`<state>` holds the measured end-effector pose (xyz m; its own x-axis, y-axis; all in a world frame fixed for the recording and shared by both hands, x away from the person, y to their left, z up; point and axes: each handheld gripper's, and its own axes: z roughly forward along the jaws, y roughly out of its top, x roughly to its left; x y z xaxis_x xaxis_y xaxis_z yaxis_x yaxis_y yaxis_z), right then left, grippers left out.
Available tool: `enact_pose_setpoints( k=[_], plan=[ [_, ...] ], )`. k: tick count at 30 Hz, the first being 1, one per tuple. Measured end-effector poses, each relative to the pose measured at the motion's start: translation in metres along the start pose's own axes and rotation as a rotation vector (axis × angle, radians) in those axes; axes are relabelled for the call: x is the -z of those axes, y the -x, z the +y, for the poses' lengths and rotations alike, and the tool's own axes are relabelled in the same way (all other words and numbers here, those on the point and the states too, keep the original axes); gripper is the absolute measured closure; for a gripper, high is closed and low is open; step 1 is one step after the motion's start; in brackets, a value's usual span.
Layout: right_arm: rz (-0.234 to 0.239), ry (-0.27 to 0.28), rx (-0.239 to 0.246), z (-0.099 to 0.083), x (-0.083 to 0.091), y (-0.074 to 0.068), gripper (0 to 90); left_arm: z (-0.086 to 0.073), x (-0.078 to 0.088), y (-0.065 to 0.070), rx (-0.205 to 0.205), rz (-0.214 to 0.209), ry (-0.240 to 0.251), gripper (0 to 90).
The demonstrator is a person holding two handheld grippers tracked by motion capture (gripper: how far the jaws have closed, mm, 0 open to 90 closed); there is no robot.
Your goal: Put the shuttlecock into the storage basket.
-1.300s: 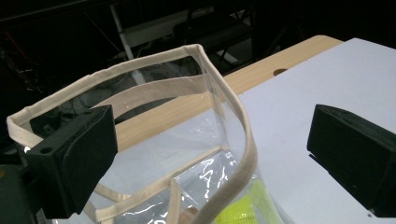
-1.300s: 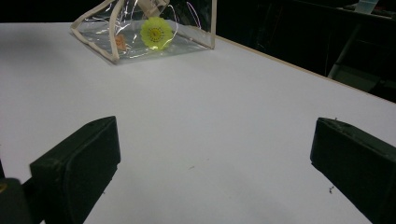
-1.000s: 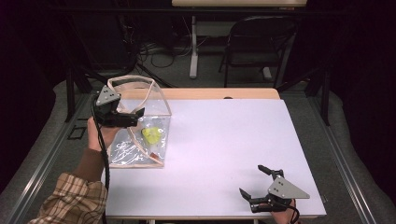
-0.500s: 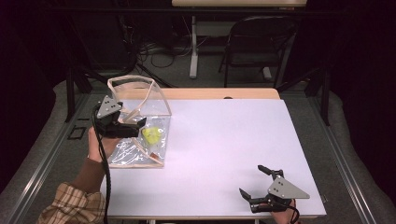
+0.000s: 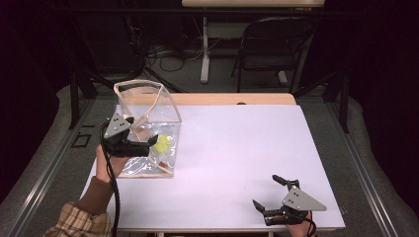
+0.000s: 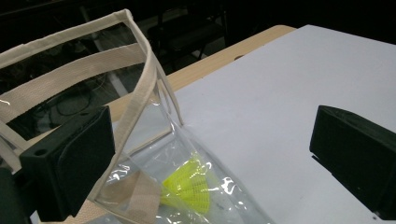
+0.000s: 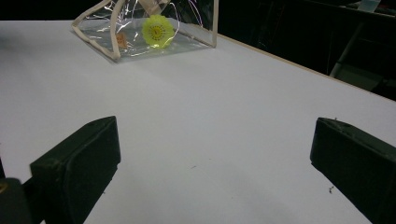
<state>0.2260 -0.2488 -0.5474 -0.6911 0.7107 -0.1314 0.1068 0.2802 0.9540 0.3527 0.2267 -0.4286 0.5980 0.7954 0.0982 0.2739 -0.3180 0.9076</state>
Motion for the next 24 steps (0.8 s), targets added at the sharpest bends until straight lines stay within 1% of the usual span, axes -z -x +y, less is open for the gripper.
enact_pose_setpoints(
  k=[1, 6, 9, 10, 12, 13, 16, 17, 18, 21, 23, 24],
  plan=[
    [-0.001, 0.001, 0.0, 0.0, 0.0, 0.0, 1.2, -0.003, 0.001, 0.002, 0.001, -0.008, 0.001, 0.2],
    [-0.002, 0.0, 0.001, 0.0, 0.0, 0.0, 1.2, -0.009, 0.002, 0.007, -0.001, -0.021, 0.0, 0.2],
    [-0.003, -0.001, 0.002, 0.0, 0.001, 0.0, 1.2, -0.013, 0.003, 0.011, -0.001, -0.03, 0.005, 0.2],
    [-0.003, 0.0, 0.002, 0.0, 0.0, 0.0, 1.2, -0.016, 0.004, 0.013, -0.001, -0.04, 0.011, 0.1],
    [-0.004, 0.0, 0.0, 0.0, 0.0, 0.0, 1.2, -0.017, 0.004, 0.014, -0.003, -0.044, 0.013, 0.1],
    [-0.004, -0.001, 0.002, 0.0, 0.0, -0.001, 1.2, -0.02, 0.005, 0.018, -0.005, -0.056, 0.017, 0.1],
    [-0.004, -0.001, 0.004, 0.0, 0.001, -0.001, 1.3, -0.023, 0.006, 0.021, -0.004, -0.068, 0.023, 0.1],
    [-0.004, -0.002, 0.004, 0.0, 0.001, -0.001, 1.2, -0.026, 0.007, 0.025, -0.009, -0.081, 0.031, 0.1],
    [-0.004, -0.002, 0.004, 0.0, 0.001, -0.001, 1.2, -0.026, 0.007, 0.025, -0.009, -0.081, 0.031, 0.1],
    [-0.004, -0.001, 0.003, 0.0, 0.001, -0.001, 1.3, -0.031, 0.009, 0.03, -0.008, -0.099, 0.042, 0.1],
    [-0.004, -0.001, 0.003, 0.0, 0.001, -0.001, 1.2, -0.034, 0.011, 0.032, -0.019, -0.102, 0.045, 0.1],
    [-0.004, -0.001, 0.004, 0.0, 0.001, -0.001, 1.2, -0.037, 0.012, 0.036, -0.018, -0.117, 0.055, 0.1]
  ],
)
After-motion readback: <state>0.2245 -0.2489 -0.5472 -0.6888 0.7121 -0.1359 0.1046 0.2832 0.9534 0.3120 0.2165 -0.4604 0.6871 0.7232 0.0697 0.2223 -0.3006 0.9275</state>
